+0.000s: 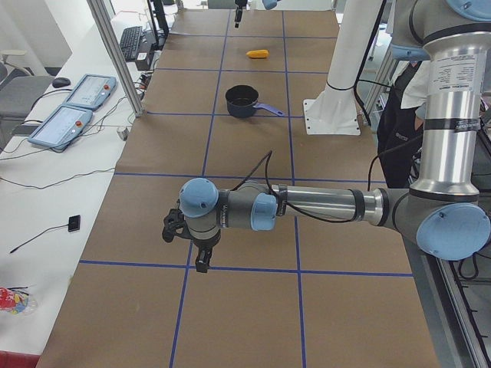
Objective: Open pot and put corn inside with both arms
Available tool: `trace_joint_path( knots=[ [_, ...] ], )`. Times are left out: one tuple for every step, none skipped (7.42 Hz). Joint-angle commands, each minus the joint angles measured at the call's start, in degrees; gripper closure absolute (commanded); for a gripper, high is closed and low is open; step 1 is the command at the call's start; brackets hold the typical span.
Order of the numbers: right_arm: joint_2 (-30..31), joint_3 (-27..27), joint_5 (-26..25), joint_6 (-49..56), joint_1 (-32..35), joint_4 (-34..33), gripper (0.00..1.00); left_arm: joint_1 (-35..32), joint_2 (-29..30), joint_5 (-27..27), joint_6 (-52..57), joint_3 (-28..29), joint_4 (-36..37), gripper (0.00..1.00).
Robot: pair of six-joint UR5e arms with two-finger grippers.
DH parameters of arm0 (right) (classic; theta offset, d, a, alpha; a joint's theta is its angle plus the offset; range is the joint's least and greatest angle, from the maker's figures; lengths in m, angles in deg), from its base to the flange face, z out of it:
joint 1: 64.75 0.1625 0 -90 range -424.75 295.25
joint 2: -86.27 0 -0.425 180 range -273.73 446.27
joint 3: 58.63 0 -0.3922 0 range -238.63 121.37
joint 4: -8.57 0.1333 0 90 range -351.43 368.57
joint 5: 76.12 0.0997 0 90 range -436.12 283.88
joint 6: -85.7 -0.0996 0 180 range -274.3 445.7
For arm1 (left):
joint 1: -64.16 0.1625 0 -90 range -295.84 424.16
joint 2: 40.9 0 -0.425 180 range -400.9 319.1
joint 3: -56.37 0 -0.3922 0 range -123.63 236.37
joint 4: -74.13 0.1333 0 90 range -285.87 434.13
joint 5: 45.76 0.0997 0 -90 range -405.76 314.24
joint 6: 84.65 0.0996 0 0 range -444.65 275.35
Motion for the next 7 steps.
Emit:
trace_joint_path(
  knots=[
    [6.1,0.1,-13.0,-11.8,-14.2,11.1,0.00,0.1,-0.3,0.0,0.0,-0.1,-0.3,0.02],
    [8.1,0.0,-16.5,-14.8,-18.7,14.5,0.00,0.1,-0.4,-0.1,0.0,-0.2,-0.4,0.02],
    [9.1,-0.1,-20.5,-15.1,-22.2,14.6,0.00,0.1,-0.4,-0.1,0.0,-0.2,-0.5,0.02],
    [9.4,-0.2,-22.8,-15.1,-24.5,14.7,0.00,0.1,-0.3,-0.1,0.0,-0.3,-0.6,0.02],
    [9.7,-0.2,-23.3,-15.2,-25.5,14.7,0.05,0.1,-0.3,-0.1,0.0,-0.3,-0.7,0.02],
    [9.9,-0.2,-24.1,-15.2,-26.8,14.7,0.15,0.1,-0.3,-0.1,0.0,-0.3,-0.8,0.02],
    [9.8,-0.2,-24.9,-15.2,-28.0,14.7,0.15,0.1,-0.3,-0.1,0.0,-0.3,-0.8,0.02]
  ],
)
